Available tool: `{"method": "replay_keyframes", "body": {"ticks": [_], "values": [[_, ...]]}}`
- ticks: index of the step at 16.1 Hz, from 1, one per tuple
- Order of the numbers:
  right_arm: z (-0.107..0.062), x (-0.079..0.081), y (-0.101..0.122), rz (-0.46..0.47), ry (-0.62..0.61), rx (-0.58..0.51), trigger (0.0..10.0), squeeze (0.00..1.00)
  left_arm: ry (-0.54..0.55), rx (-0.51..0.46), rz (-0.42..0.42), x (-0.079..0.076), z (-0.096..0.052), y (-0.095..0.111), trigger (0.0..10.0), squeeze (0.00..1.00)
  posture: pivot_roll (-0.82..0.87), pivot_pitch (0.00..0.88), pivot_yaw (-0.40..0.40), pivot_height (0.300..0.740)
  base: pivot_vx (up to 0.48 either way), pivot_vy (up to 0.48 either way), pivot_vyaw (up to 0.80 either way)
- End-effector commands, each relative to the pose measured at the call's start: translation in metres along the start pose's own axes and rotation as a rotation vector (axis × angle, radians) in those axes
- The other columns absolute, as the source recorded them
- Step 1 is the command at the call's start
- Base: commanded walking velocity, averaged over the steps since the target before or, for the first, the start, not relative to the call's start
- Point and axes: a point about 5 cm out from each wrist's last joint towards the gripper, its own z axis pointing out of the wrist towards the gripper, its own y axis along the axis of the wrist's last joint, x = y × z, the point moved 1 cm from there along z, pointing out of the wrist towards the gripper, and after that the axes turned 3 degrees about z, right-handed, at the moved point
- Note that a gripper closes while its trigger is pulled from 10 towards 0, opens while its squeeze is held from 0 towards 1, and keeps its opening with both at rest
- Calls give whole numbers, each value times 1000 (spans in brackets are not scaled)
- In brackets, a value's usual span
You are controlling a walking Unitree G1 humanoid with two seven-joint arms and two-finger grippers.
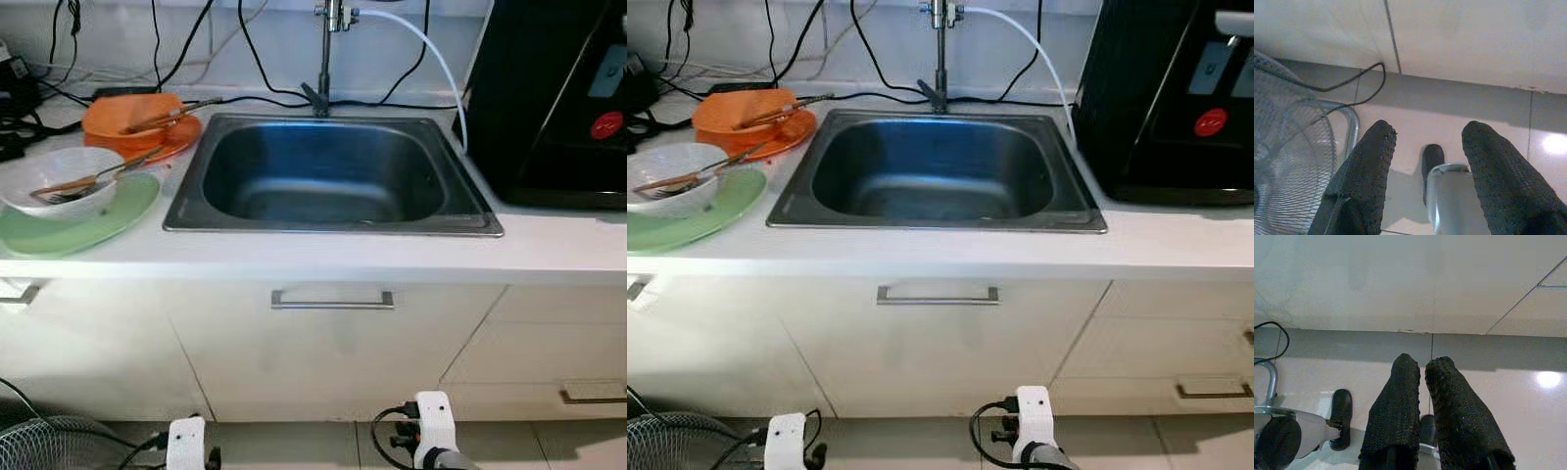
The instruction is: Kitchen organization
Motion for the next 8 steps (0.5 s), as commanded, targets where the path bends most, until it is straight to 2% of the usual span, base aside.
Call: {"method": "replay_keyframes", "body": {"ticks": [1,4,8], "values": [[-1,-1,-2,19,-3,-9,10000,0,22,-9,21,4,-1,-1,10000,0,78,40,-3,740,0,0,0],[-5,-14,-1,16,-49,-48,10000,0,68,-63,23,12,-3,1,10000,0,74,48,-3,740,0,0,0],[-19,-46,-1,19,-131,-139,10000,0,110,-190,20,29,-8,10,10000,0,74,61,-4,740,0,0,0]]}}
